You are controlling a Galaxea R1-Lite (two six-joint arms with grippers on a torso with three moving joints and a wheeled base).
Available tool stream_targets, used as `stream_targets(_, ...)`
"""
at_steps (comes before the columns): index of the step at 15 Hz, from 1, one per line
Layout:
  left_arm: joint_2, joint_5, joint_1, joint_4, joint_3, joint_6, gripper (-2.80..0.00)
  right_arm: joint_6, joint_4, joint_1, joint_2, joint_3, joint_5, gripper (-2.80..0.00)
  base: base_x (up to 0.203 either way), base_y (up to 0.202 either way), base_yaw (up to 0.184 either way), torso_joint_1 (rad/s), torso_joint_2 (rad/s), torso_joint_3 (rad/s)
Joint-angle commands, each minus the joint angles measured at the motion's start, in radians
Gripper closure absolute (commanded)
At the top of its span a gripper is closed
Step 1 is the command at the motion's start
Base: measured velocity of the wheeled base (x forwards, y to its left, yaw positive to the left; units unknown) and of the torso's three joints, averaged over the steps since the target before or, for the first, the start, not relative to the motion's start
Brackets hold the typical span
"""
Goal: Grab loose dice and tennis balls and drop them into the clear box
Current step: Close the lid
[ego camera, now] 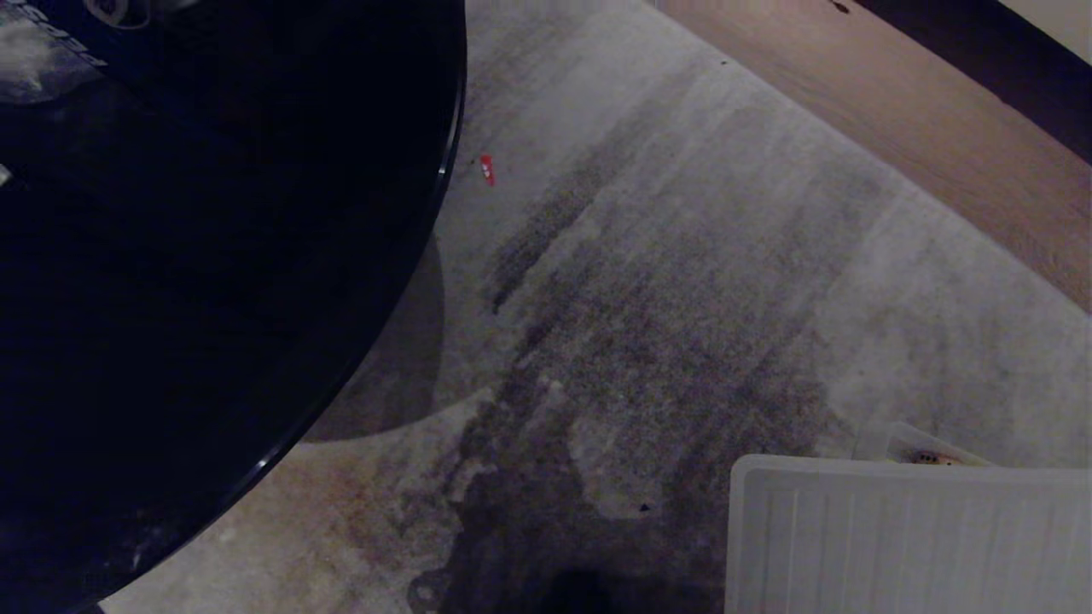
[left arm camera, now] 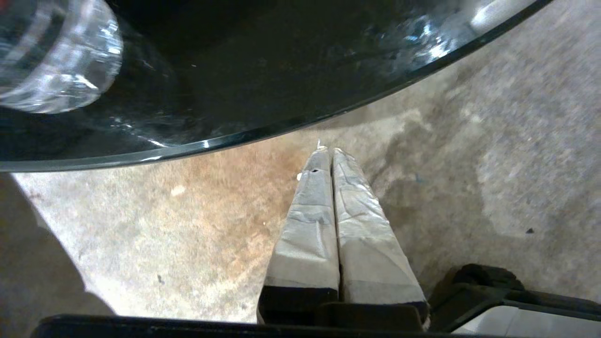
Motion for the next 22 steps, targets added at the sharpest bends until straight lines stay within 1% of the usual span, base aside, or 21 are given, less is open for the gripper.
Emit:
stream_targets(1, 0.002, 0.001, 0.000, -0.001, 0.002, -0.002, 0.00, 0.000, 0.001, 0.000, 0.003, 0.000, 0.000, 0.00, 0.000, 0.000, 0.000, 0.006, 0.00, 0.199)
stream_targets(22, 0.002, 0.001, 0.000, -0.001, 0.002, -0.005, 0.00, 0.000, 0.001, 0.000, 0.003, 0.000, 0.000, 0.00, 0.000, 0.000, 0.000, 0.002, 0.00, 0.201)
